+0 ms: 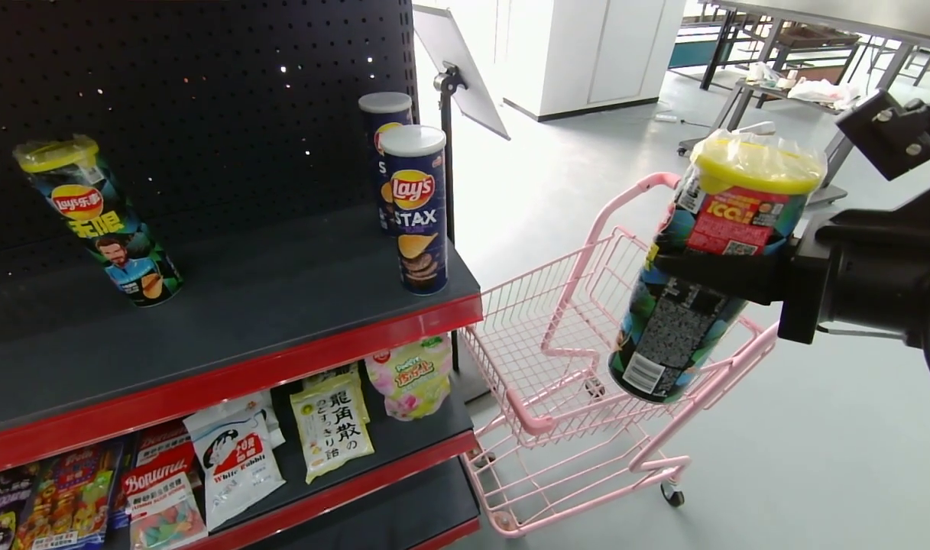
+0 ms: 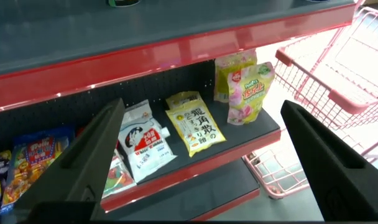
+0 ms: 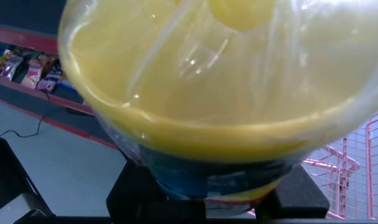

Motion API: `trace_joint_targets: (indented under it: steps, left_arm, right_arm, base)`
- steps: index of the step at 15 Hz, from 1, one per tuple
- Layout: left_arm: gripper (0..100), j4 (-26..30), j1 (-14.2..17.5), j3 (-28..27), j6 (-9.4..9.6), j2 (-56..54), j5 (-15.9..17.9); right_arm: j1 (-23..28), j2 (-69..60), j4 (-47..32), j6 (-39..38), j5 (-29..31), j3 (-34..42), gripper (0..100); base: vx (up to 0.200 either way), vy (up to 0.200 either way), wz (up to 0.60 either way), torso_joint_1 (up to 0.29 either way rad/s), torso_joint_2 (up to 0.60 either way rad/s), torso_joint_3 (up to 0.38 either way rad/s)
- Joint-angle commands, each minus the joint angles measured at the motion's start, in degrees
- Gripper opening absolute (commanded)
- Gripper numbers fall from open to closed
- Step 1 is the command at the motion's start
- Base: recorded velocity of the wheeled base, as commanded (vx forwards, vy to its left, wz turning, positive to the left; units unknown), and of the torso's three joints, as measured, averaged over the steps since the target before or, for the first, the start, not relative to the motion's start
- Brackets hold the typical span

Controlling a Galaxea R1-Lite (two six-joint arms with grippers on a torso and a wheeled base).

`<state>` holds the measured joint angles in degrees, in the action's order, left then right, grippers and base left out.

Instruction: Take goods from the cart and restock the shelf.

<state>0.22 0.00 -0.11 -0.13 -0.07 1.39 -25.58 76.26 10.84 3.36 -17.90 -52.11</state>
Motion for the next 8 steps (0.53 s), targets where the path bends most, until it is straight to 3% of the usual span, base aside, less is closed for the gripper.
trace_joint_targets:
  steps: [1, 7, 8]
  left_arm:
    - [100, 0.04, 0.0, 0.02, -0.04, 0.07, 0.02]
    - [100, 0.04, 0.0, 0.02, -0.04, 0.07, 0.02]
    - [100, 0.04, 0.0, 0.02, -0.13, 0.07, 0.02]
  right_arm:
    - [0.0, 0.02, -0.03, 0.06, -0.03, 0.17, 0]
    - [0.0, -0.06, -0.11, 0.06, -0.03, 0.17, 0]
    - [0.0, -0.06, -0.11, 0.06, -0.03, 0.17, 0]
  base:
    - [0.0, 0.0, 0.0, 0.056, -0.12, -0.08]
    - [-0.2, 0.0, 0.0, 0.014, -0.01, -0.011]
    - [0.0, 0.0, 0.0, 0.0, 0.0, 0.0]
